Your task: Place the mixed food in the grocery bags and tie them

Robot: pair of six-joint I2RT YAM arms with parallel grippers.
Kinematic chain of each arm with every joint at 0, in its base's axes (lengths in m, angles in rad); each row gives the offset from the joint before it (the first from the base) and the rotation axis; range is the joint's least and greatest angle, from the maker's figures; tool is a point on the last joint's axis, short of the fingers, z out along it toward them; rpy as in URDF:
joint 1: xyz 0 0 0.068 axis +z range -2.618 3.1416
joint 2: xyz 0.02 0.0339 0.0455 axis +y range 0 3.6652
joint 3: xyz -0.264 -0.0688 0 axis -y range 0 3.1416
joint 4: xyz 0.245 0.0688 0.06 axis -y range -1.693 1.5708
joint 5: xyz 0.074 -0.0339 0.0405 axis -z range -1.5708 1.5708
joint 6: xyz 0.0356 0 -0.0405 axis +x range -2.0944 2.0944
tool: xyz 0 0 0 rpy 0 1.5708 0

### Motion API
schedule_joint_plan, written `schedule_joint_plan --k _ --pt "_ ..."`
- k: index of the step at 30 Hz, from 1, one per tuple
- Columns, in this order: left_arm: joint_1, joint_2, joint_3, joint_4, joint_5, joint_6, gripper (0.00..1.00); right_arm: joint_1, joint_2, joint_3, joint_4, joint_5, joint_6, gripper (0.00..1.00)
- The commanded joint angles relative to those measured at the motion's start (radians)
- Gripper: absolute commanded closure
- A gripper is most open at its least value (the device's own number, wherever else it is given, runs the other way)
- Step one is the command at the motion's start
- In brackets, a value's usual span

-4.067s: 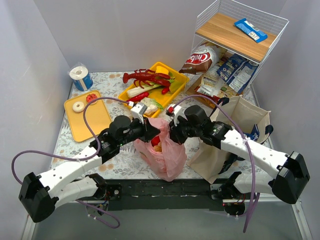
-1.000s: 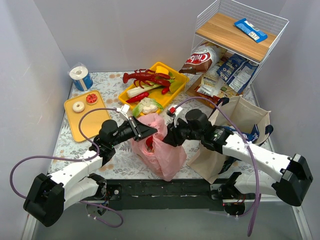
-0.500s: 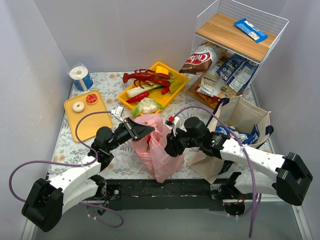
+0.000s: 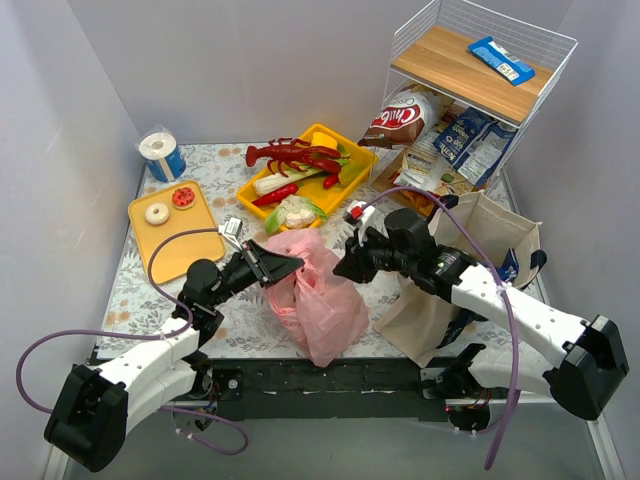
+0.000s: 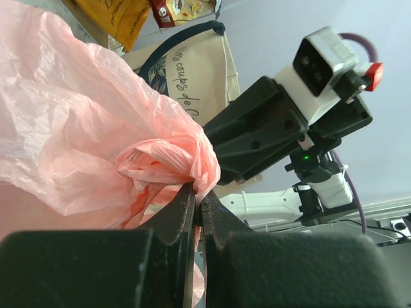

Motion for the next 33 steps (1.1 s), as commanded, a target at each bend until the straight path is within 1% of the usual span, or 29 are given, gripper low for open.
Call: schedule_joint_plan --k 1,3,4,6,11,16,18,23,28,33 --pt "0.008 -0.008 0.034 -0.064 0.032 -0.004 1.00 0.018 0.059 0.097 -0.003 -0.027 -0.136 0.76" --pt "0.008 -0.005 0.060 -0.136 0.026 0.003 1.00 0.038 0.066 0.099 0.021 -0.010 -0.180 0.73" --pt "0.008 -0.006 0.067 -0.147 0.026 0.009 1.00 0.053 0.067 0.099 0.027 -0.008 -0.193 0.70" --pt "0.010 -0.005 0.082 -0.178 0.023 0.012 1.00 0.068 0.073 0.102 0.031 -0.004 -0.222 0.68" --pt "0.015 -0.003 0.110 -0.212 0.012 0.016 1.00 0.133 0.092 0.114 -0.028 0.032 -0.251 0.64" --pt "0.016 0.004 0.119 -0.219 0.018 0.004 1.00 0.167 0.076 0.065 0.026 0.104 -0.271 0.63" --pt "0.016 0.001 0.125 -0.227 0.023 -0.001 1.00 0.168 0.084 0.063 0.057 0.144 -0.285 0.63" --pt "0.016 0.003 0.134 -0.239 0.032 -0.004 1.00 0.170 0.116 0.068 0.096 0.187 -0.351 0.64" --pt "0.016 0.003 0.145 -0.253 0.037 -0.002 1.00 0.171 0.127 0.071 0.116 0.202 -0.406 0.65" --pt "0.016 0.012 0.145 -0.251 0.041 -0.004 1.00 0.179 0.132 0.071 0.119 0.182 -0.438 0.64"
